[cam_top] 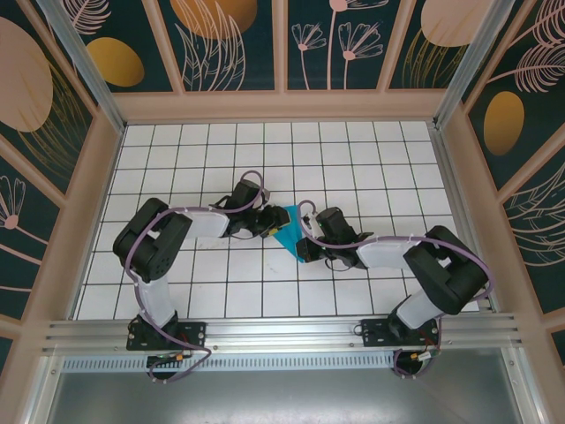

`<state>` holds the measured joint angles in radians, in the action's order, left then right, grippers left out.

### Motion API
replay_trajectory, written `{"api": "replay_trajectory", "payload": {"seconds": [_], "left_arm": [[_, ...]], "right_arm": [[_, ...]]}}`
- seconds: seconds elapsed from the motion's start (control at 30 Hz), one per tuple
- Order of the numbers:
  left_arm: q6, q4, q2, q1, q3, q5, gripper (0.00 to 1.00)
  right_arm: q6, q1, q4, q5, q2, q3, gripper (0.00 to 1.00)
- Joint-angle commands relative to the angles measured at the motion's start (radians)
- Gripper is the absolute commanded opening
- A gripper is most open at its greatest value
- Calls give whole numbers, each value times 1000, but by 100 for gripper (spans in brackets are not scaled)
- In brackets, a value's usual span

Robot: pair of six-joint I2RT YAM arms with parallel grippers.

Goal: Fold a paper plane with a square sheet of paper (fold left side to right side)
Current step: Fourth fold the wing at the center of the table.

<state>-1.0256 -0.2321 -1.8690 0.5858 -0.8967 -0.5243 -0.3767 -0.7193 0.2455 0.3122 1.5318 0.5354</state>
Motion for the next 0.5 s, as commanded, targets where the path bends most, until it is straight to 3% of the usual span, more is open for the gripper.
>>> {"api": "replay_trajectory", "payload": {"seconds": [0.0,0.47], "left_arm": [[15,38,-25,8,-30,-7,45],[65,145,-73,10,-61,42,44]], "right_arm": [[-10,8,28,23,20,-8,12],[-13,9,18,41,19,11,20]]}}
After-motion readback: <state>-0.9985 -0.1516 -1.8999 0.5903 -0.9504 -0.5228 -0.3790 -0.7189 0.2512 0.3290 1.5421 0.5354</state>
